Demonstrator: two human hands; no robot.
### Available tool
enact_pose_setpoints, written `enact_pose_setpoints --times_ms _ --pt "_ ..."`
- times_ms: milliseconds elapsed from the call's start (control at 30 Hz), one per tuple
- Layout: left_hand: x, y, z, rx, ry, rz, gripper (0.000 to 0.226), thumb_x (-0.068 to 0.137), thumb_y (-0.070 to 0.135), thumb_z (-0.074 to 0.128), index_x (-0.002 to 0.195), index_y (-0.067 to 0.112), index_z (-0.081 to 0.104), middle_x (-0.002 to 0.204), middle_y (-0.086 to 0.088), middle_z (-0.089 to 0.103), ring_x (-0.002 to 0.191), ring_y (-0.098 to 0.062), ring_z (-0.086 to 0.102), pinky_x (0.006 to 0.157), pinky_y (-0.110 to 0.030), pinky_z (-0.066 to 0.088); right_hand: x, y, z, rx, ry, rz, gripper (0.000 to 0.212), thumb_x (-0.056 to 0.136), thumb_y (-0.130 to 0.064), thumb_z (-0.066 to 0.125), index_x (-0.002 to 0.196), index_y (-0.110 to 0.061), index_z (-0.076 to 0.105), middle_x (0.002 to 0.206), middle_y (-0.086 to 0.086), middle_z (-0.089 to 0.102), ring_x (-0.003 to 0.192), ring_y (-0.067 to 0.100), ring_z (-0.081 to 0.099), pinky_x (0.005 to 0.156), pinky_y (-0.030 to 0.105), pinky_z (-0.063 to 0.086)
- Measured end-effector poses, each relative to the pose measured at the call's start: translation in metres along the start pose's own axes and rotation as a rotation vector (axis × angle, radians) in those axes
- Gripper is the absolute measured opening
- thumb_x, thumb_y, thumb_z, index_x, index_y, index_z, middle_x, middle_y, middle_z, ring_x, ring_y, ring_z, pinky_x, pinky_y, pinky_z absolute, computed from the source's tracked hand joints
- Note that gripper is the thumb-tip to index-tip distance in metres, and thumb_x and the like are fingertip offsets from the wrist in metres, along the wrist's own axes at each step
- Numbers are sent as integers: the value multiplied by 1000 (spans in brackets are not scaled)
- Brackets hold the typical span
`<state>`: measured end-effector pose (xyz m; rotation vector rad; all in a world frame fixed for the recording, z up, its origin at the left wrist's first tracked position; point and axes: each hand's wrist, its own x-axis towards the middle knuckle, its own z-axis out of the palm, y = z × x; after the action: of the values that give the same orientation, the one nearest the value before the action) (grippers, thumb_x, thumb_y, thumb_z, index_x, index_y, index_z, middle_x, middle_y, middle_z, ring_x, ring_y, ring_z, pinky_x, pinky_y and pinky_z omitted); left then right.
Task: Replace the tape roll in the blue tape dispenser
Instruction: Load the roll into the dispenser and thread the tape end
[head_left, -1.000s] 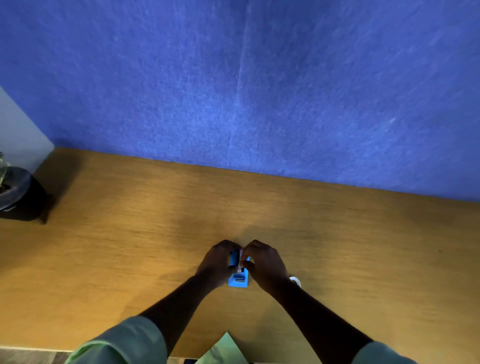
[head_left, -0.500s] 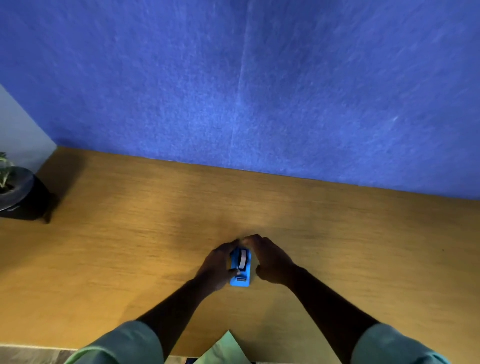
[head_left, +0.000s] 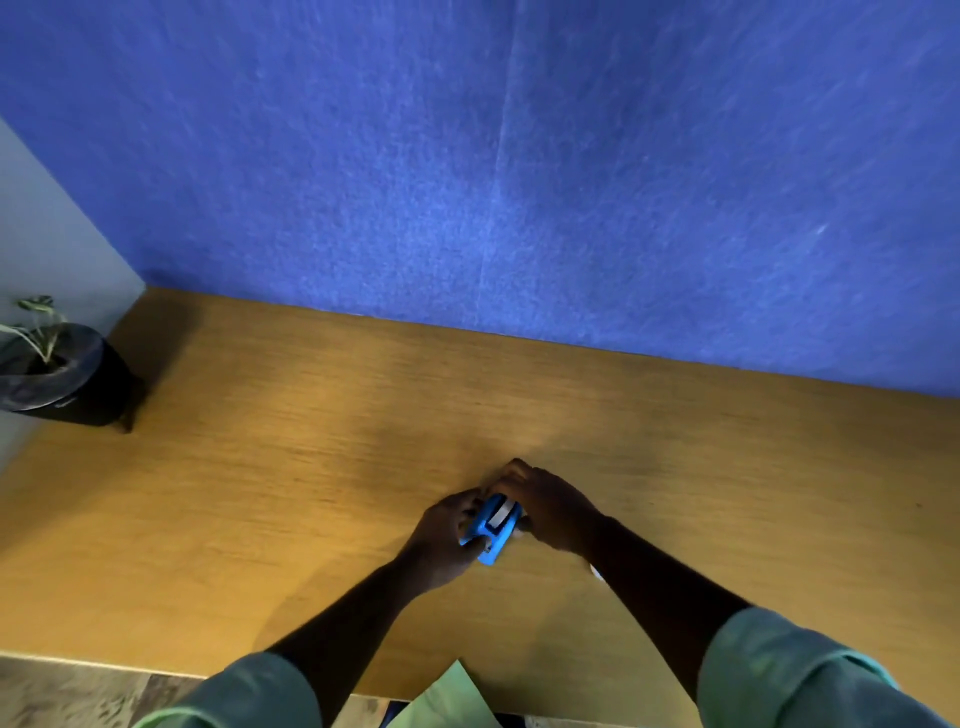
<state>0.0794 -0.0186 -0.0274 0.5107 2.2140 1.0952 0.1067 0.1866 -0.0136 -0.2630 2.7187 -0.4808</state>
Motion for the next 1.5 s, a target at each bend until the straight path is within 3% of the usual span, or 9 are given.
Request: enact_pose_setpoints --times_ms 167,367,533,633,867,1033,1133,1200,1500 --pt "0 2 2 27 15 49 83 74 27 85 146 16 45 139 5 55 123 -4 53 101 -16 43 -22 -9 14 82 128 166 67 81 -33 83 139 -30 50 140 -9 53 120 19 62 95 38 57" --pt "-1 -10 3 92 19 68 73 79 19 79 144 16 48 140 2 56 129 -12 53 103 -15 38 -53 -29 48 244 285 318 60 77 -44 80 128 -22 58 124 -4 63 104 21 69 82 38 55" --pt "-3 -19 5 116 -16 108 67 79 23 79 140 16 52 136 5 60 124 -5 55 104 -19 43 -63 -29 60 266 287 358 61 75 -46 82 126 -23 59 122 -6 62 101 19 69 78 31 48" --pt "-3 -20 8 146 -4 126 63 80 23 78 138 15 54 135 2 62 125 -10 57 107 -27 46 -62 -26 58 264 273 356 63 75 -44 84 129 -22 58 125 -5 62 104 20 69 82 33 50" --pt "-5 -21 10 184 21 143 60 81 25 77 136 19 55 134 3 61 123 -9 57 104 -24 47 -62 -21 51 269 242 335 70 73 -58 80 131 -29 56 127 -11 59 106 14 67 82 30 53" --pt "-5 -18 10 193 42 166 56 79 30 76 132 20 58 129 5 61 118 -7 58 99 -16 46 -60 -28 45 383 443 519 63 71 -79 64 110 -29 67 104 -13 60 83 6 64 67 26 55" --pt "-3 -13 10 191 58 194 48 80 30 75 125 20 62 124 7 60 113 -4 57 94 -12 44 -57 -26 42 489 418 595 54 70 -74 73 93 -26 67 84 -12 64 72 4 62 61 25 50" --pt "-3 -12 9 174 71 203 41 81 28 75 119 18 64 120 6 61 110 -4 58 95 -18 49 -57 -26 40 546 370 626 45 70 -65 82 89 -26 67 74 -10 67 66 4 63 58 23 48" --pt "-4 -3 12 138 85 230 22 87 25 71 108 20 69 111 5 64 105 -7 60 94 -23 50 -68 -17 36 823 350 679 21 78 -26 89 85 -14 74 71 4 79 66 18 76 72 41 64"
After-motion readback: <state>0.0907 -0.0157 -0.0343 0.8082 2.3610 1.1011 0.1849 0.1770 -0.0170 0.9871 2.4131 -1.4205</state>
